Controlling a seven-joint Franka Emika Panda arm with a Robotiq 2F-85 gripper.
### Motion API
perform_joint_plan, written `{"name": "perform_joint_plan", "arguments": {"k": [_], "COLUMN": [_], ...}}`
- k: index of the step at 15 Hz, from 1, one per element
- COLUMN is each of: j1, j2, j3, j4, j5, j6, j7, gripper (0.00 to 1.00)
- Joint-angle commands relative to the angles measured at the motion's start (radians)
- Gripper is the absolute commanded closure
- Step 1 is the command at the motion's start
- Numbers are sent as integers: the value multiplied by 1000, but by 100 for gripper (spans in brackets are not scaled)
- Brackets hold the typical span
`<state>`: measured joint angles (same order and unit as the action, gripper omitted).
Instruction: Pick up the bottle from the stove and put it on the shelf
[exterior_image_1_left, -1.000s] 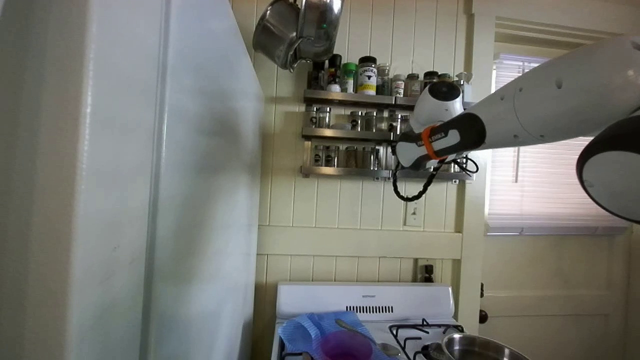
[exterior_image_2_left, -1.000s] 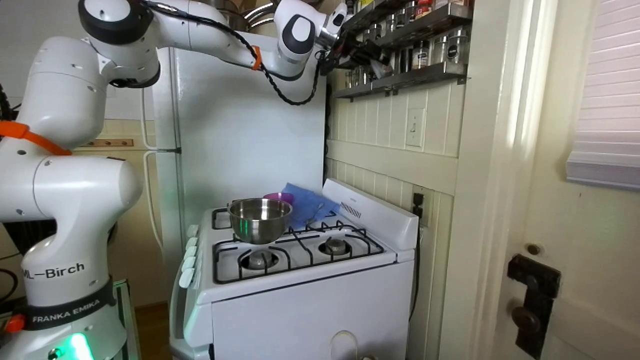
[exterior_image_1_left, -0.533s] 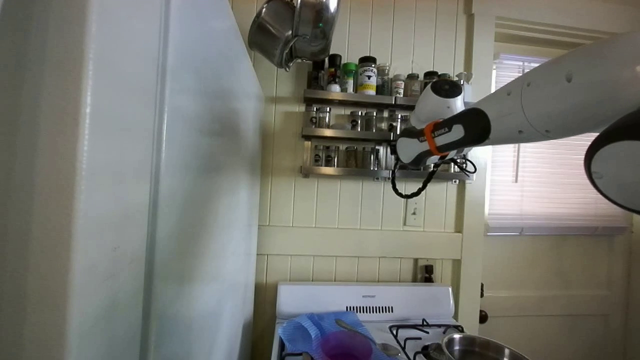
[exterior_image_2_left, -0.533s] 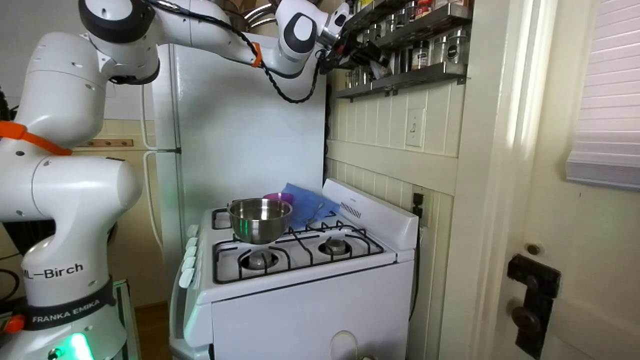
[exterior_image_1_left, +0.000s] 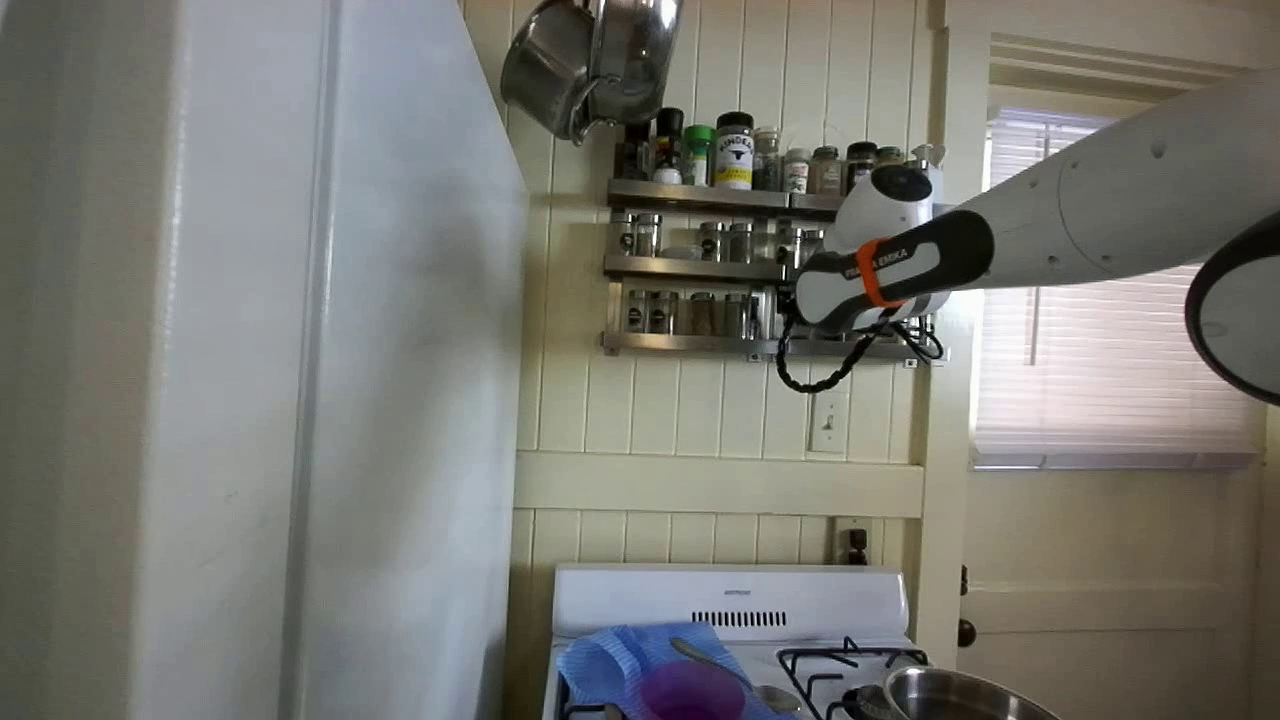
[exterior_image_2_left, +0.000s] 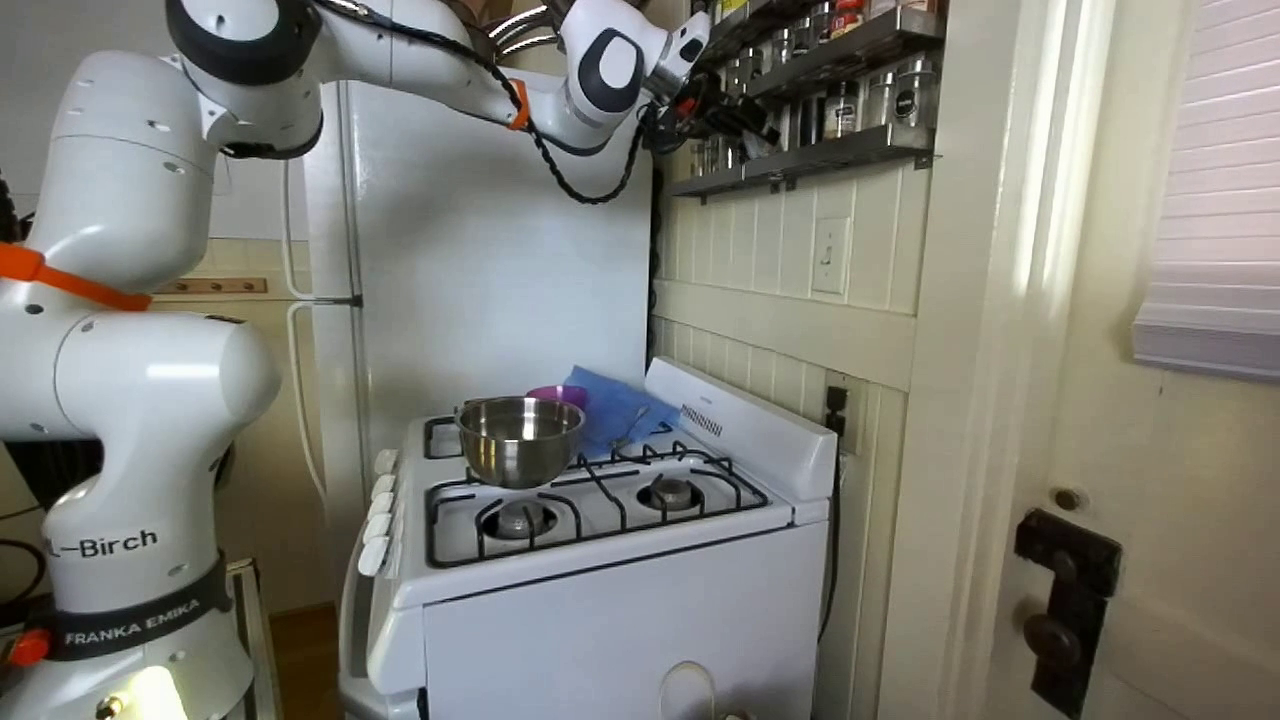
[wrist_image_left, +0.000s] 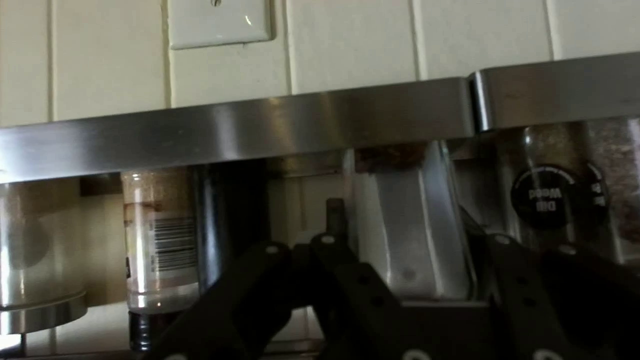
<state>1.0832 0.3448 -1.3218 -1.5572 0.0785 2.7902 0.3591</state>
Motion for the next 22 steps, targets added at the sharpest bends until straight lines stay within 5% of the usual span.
{"name": "perform_joint_plan", "arguments": {"k": [1, 9, 22], "j1": [-21, -58, -212], "j2": [-18, -9, -5], "j3": [16, 41, 202], "j4": [37, 136, 180], "j5": [11, 12, 188], "j6": [-61, -235, -238], "j7": [-13, -53, -49], "gripper": [76, 76, 76]}}
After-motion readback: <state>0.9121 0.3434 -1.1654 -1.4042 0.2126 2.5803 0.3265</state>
